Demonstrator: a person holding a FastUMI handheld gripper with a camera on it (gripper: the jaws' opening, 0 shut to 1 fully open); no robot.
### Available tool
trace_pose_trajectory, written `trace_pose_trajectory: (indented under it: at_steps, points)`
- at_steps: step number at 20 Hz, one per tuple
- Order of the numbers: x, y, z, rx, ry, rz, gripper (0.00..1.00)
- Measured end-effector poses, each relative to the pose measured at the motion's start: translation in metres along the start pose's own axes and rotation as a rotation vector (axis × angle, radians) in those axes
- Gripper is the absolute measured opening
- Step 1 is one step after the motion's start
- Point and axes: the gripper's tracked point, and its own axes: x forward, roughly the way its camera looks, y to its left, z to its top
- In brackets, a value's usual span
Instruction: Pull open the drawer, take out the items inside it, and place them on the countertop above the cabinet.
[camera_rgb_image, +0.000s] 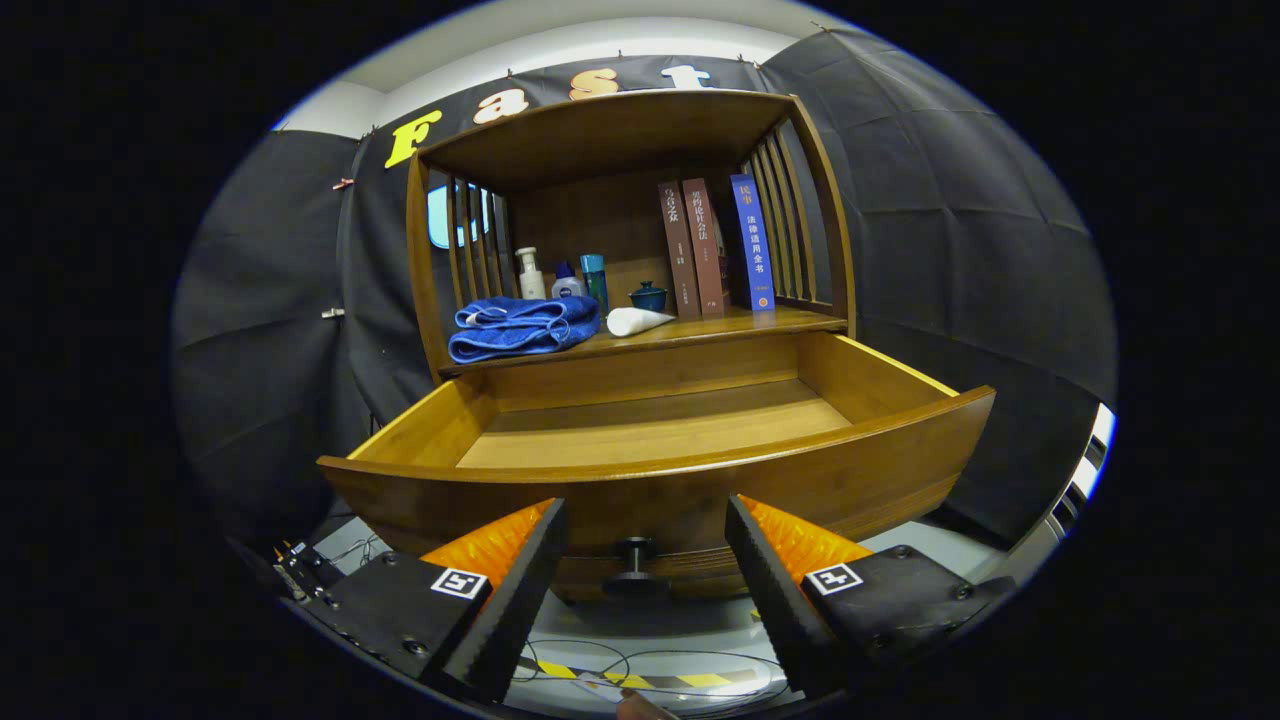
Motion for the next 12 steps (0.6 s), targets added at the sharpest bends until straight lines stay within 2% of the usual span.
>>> trace_pose_trajectory:
  at_steps: [12]
  points:
    - [0.0091, 0.0022, 0.0025, 0.006, -0.009, -0.024, 0.99]
